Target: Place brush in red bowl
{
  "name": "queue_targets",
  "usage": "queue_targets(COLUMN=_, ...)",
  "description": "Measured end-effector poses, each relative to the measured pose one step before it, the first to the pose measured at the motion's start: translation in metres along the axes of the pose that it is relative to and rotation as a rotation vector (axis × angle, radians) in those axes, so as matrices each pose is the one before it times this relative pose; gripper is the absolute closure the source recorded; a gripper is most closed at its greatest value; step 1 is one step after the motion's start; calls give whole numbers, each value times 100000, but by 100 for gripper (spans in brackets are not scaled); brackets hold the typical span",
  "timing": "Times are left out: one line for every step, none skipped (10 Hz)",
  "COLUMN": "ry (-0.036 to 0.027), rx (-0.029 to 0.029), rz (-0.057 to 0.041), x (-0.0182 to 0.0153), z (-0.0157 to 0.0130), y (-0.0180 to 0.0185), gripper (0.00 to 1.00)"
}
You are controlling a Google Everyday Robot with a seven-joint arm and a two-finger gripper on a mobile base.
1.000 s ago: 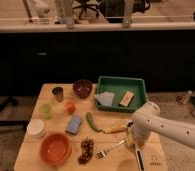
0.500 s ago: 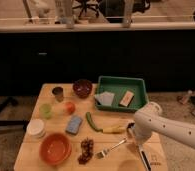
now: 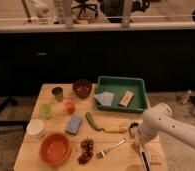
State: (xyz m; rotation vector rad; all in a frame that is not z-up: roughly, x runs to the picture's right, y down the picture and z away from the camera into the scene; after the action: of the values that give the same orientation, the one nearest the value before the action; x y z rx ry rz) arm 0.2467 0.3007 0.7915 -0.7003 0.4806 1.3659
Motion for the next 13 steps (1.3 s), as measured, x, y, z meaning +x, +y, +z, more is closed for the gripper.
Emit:
queue_targets(ry=-372, rx=-1397, rz=24, x=64, z=-56, y=-60, gripper=100)
queue_targets(ry=-2866, rx=-3892, rz=811, x=107, z=-242, y=-534, gripper=100)
queue_targets(ry=-3271, rx=-4911, rz=634, x=402, z=-557, y=-1105, gripper=100)
queue_targets(ry=-4153, rx=-3186, rz=-287, x=-27, z=-896, y=-741, gripper=100)
queue_targets(ry=-2890, rx=-1085, rz=-1160, x=-131, z=-743, y=-180, gripper=100)
queue_targets(ry=-3046, rx=-114, rz=-1980, x=-238, z=-913, y=-6, gripper=100)
queue_targets(ry=-1280, rx=169, rz=-2143, x=-270, z=-399, y=199, gripper=100)
queue_targets(ry=-848, rx=324, rz=-2186, x=-242, z=-221, y=230, gripper=100)
queue_targets(ry=-752, rx=605, rz=-2311, x=-139, z=-289, y=170, gripper=100)
queue_targets(ry=-841, rx=602, rz=-2930, x=-173, z=-374, y=227, gripper=100)
queue_targets(ry=-1014, rx=467, rz=-4472, x=-348, z=-468, y=435, gripper=100)
queue_targets(ry=-848, rx=213, rz=-4462, x=-328, z=-388, y=430, gripper=100)
queue_targets(ry=-1132, rx=50, rz=-6490, x=-501, z=-532, y=615, gripper=100)
